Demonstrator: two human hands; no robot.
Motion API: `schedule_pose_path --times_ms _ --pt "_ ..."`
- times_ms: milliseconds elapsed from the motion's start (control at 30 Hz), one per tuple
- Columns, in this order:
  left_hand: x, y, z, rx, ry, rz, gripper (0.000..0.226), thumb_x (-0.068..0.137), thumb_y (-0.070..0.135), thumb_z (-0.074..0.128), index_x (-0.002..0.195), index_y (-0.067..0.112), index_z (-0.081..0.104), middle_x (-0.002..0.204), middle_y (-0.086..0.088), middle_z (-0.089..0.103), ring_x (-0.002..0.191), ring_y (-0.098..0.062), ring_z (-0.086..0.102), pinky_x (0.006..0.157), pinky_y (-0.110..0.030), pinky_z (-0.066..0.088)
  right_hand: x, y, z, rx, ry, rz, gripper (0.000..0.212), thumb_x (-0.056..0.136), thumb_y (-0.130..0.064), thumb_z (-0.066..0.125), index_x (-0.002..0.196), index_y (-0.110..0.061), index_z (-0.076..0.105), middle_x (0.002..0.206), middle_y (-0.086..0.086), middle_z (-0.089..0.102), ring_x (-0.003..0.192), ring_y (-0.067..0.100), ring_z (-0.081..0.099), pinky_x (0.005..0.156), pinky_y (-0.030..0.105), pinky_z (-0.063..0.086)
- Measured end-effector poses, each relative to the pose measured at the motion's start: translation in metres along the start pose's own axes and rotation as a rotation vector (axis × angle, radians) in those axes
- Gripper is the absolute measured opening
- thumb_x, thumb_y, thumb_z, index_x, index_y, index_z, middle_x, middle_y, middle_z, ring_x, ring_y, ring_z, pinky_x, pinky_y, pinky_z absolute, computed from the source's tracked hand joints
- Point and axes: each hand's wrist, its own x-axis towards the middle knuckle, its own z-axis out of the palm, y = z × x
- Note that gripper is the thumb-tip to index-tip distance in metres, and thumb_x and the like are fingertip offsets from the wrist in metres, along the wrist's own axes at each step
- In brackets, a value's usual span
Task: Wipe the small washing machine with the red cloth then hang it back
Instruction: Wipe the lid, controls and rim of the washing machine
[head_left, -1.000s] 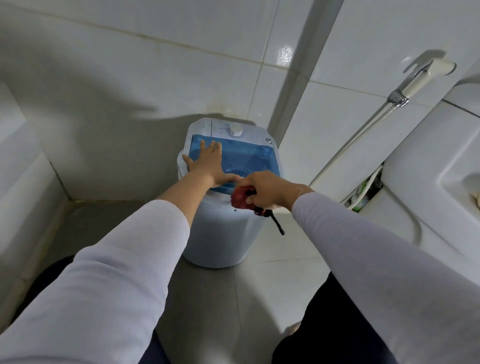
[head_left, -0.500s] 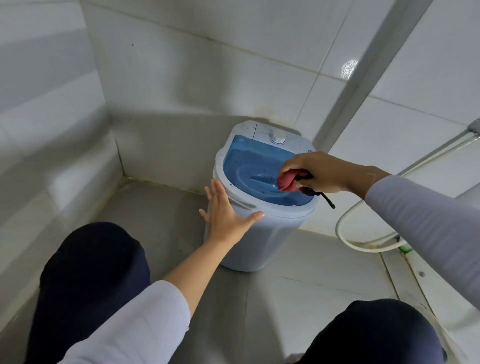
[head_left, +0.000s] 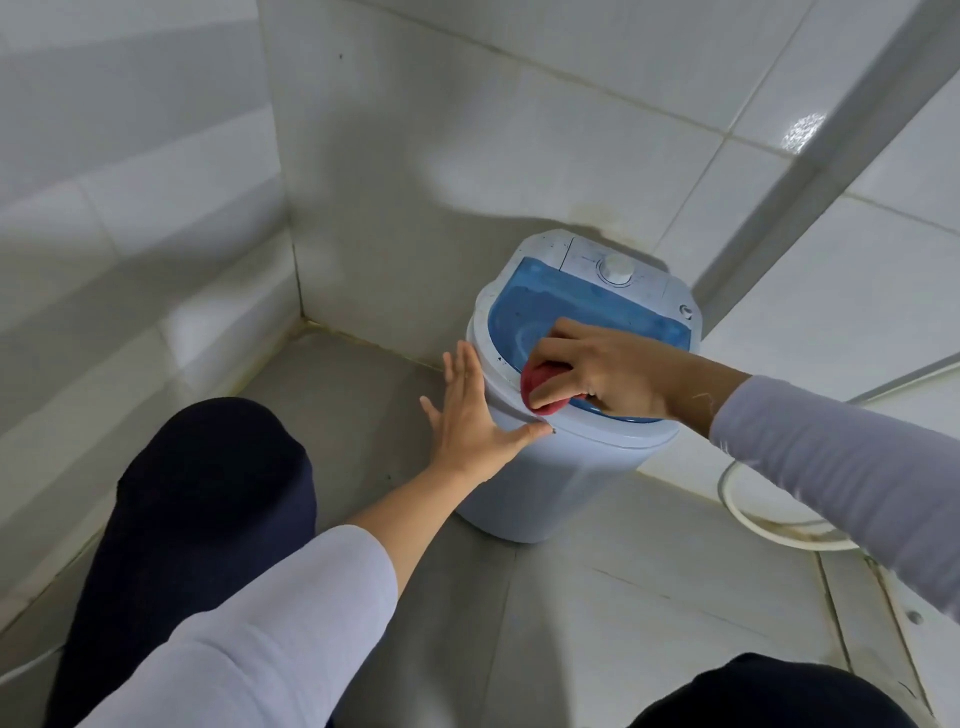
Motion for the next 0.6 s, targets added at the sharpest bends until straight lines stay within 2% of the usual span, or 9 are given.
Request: schedule_pose_path --times_ms 233,600 --pt "0.0 -0.001 0.001 0.019 0.004 0.013 0.128 0.063 0.072 0.064 0.149 0.021 -0.015 0.159 0.006 -0.017 0.146 -0.012 -0.017 0.114 -0.063 -0.004 0.015 0.003 0.006 -0.028 0.009 -0.016 0.042 0.069 0.004 0.07 0.096 -0.028 0.069 0.103 0.006 0.062 0.089 0.031 0.052 0.065 0.042 0.052" --pt "0.0 -0.003 0.003 0.029 0.009 0.037 0.125 0.065 0.072 0.062 0.149 0.02 -0.015 0.159 0.004 -0.016 0.146 -0.014 -0.015 0.114 -0.062 -0.004 0.044 0.005 0.007 -0.034 0.083 -0.002 0.04 0.07 0.004 0.067 0.097 -0.025 0.07 0.1 0.007 0.063 0.086 0.03 0.052 0.063 0.038 0.049"
